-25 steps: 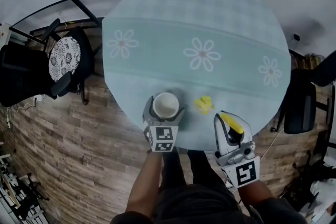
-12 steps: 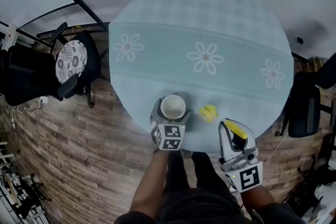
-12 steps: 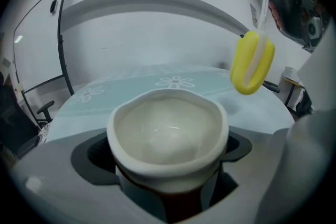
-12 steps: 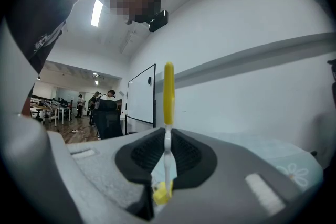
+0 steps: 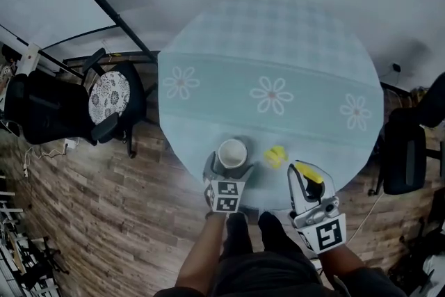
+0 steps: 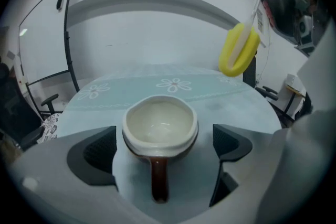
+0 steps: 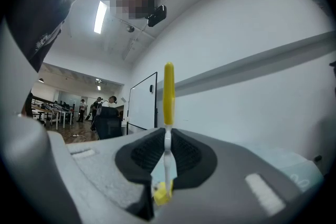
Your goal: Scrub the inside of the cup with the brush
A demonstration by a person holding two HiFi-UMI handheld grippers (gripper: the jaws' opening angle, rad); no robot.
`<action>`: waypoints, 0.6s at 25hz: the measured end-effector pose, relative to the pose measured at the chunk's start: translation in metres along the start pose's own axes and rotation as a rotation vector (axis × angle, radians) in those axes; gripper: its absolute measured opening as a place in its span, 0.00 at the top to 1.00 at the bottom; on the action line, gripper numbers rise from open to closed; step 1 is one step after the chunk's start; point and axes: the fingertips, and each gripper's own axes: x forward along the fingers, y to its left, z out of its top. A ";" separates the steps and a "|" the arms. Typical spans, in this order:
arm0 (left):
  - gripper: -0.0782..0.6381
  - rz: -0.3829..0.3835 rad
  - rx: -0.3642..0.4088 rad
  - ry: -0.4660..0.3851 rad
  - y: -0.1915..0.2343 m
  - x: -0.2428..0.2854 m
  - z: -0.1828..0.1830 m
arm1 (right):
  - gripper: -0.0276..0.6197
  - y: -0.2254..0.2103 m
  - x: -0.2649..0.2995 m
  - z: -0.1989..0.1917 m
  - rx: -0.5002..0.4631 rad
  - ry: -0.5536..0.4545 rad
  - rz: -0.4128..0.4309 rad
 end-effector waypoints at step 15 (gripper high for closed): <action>0.74 0.279 0.048 -0.522 0.045 -0.208 0.160 | 0.90 0.027 -0.001 0.111 -0.016 -0.173 0.037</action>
